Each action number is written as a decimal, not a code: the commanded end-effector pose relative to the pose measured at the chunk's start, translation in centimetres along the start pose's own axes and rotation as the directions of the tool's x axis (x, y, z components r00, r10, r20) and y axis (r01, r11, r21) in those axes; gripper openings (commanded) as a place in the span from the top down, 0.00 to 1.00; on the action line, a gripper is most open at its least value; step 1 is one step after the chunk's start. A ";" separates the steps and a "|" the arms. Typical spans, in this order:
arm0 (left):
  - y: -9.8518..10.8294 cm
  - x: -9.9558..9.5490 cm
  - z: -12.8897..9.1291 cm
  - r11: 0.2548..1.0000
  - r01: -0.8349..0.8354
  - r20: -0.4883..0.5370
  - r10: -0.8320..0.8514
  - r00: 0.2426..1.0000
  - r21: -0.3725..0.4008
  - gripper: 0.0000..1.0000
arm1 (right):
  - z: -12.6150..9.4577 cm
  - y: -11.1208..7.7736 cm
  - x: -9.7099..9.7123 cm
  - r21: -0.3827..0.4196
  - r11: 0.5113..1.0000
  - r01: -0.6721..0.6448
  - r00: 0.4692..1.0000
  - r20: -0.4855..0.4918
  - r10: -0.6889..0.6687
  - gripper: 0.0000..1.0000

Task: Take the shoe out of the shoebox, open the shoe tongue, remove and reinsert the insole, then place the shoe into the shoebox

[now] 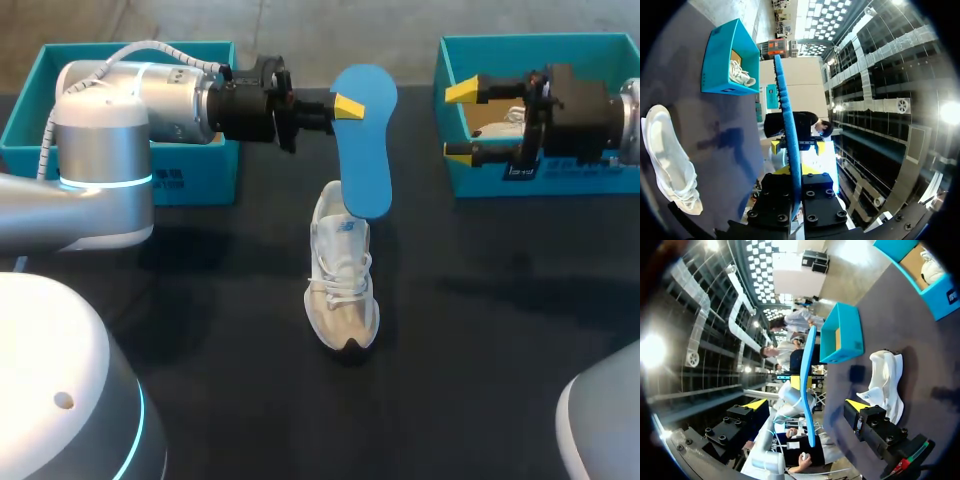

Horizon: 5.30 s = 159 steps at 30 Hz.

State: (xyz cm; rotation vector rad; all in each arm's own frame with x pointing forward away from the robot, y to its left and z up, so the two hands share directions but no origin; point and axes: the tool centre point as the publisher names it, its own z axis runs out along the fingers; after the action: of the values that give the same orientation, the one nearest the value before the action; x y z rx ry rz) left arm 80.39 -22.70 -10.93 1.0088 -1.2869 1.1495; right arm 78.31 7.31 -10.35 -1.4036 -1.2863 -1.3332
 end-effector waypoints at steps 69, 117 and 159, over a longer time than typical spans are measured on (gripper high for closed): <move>-1.8 -0.5 -1.0 0.168 -0.986 0.013 0.986 0.168 0.021 1.00 | 0.2 0.8 -0.2 0.007 1.000 0.018 1.000 0.007 -0.018 0.00; -4.9 -0.9 -2.4 -0.697 -0.715 -0.047 0.713 -0.699 0.048 1.00 | 0.2 0.8 -0.2 0.007 1.000 0.018 1.000 0.007 -0.018 0.00; -7.4 -0.7 -2.5 -0.993 0.050 -0.040 -0.046 -0.998 -0.109 1.00 | 0.2 0.8 -0.2 0.007 1.000 0.018 1.000 0.007 -0.018 0.00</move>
State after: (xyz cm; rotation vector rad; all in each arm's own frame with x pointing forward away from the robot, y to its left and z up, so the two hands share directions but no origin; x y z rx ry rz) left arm 88.20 -21.39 -11.19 1.2833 1.0895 -1.1968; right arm 79.11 7.18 -10.37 -1.3958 -1.3109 -1.3326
